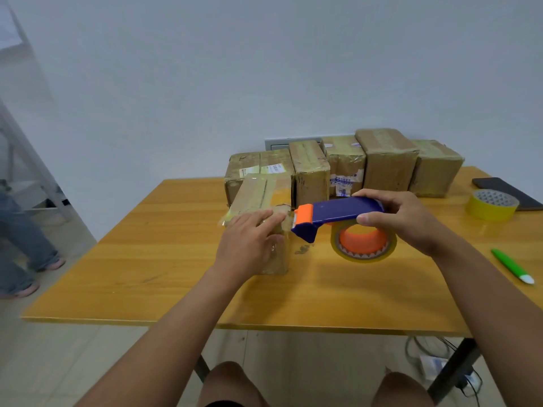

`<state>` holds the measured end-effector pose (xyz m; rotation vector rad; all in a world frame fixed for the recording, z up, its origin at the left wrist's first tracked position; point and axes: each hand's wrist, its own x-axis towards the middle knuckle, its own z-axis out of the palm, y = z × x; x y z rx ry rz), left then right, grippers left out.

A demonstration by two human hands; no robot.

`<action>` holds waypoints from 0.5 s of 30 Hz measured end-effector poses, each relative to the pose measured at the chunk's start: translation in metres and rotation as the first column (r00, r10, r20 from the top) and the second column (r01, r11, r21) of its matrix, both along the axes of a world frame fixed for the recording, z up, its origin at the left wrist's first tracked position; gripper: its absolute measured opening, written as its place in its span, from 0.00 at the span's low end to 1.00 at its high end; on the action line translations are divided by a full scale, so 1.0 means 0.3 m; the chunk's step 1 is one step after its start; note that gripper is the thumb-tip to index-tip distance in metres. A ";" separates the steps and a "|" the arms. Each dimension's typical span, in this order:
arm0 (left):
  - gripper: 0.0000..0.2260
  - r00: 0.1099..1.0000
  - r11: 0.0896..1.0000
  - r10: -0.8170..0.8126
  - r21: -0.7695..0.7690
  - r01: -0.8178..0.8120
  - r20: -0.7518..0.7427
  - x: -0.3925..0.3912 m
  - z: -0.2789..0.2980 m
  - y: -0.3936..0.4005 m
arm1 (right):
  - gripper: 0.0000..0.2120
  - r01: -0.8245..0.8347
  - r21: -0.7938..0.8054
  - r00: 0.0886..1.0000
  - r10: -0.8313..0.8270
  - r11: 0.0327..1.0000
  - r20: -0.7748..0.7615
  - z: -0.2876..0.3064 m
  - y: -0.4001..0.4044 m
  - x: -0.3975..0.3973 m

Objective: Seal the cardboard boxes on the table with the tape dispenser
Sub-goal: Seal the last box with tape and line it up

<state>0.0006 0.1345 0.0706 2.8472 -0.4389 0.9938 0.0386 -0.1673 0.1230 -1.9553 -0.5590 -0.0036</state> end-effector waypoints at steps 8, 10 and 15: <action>0.19 0.999 0.998 -0.021 -0.059 0.023 0.035 -0.001 -0.018 -0.009 | 0.18 -0.006 -0.266 0.994 0.034 0.964 0.102 0.148 0.095 0.005; 0.20 0.999 0.998 -0.033 -0.061 0.036 0.041 -0.001 -0.021 -0.007 | 0.17 -0.010 -0.287 0.993 0.043 0.958 0.107 0.183 0.111 0.001; 0.19 1.000 0.997 -0.014 -0.075 0.014 0.007 0.007 -0.023 -0.004 | 0.12 -0.027 -0.280 0.997 0.047 0.960 0.065 0.211 0.129 -0.023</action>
